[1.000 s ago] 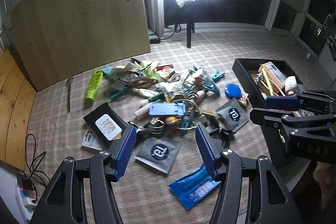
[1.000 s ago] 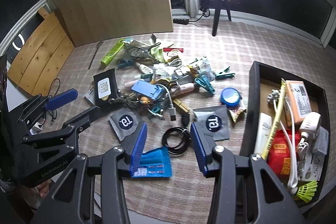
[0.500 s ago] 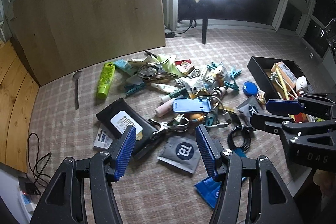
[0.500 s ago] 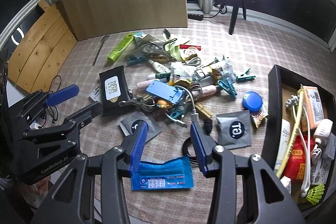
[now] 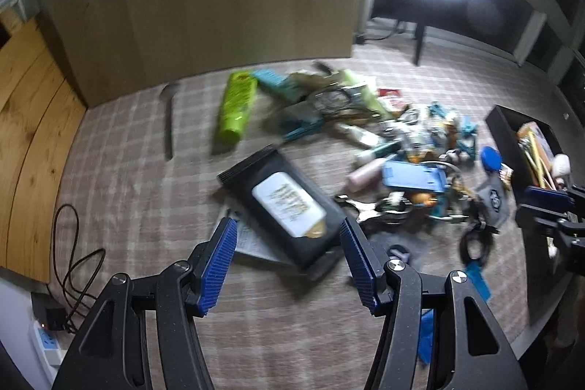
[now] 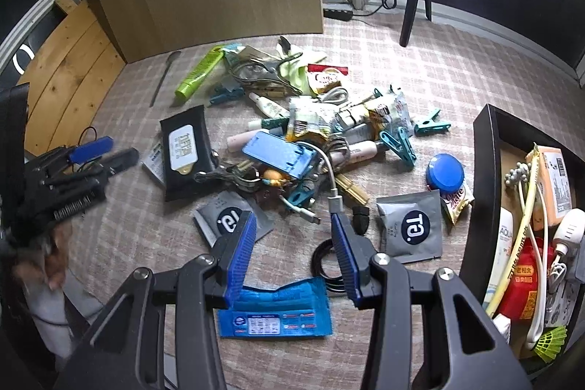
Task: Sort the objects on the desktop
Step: 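Lower both grippers onto the black wet-wipes pack, then close both grippers on the edges of the black wipes pack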
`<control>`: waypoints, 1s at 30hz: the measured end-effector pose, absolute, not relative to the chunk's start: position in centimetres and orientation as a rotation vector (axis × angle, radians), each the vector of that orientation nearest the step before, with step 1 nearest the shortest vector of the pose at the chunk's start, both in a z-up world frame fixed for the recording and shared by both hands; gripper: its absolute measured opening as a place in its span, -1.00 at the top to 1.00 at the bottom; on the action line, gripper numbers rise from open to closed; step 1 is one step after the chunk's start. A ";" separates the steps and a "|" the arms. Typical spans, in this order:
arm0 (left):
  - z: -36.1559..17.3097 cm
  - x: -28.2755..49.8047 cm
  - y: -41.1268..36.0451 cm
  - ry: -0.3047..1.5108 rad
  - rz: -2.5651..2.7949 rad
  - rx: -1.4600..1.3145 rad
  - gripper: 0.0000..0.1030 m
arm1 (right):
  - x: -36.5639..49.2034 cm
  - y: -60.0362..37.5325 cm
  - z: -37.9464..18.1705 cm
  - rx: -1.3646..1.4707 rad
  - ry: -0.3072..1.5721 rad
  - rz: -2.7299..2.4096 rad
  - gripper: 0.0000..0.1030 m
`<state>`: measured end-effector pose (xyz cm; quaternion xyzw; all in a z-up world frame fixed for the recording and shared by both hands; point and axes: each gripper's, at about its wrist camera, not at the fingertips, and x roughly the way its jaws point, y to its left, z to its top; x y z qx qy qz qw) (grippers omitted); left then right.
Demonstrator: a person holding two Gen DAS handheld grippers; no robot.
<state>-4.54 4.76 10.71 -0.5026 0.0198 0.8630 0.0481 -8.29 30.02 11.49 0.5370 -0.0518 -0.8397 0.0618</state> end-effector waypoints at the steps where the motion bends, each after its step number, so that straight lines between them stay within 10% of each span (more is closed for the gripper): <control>1: 10.4 -4.8 4.2 0.060 2.634 -1.545 -0.10 | -8.4 30.3 11.2 1.628 -0.157 -2.533 0.18; 30: 4.5 -8.8 2.1 -0.311 2.441 -1.703 -0.08 | -22.4 20.4 4.1 1.699 -0.147 -2.126 0.41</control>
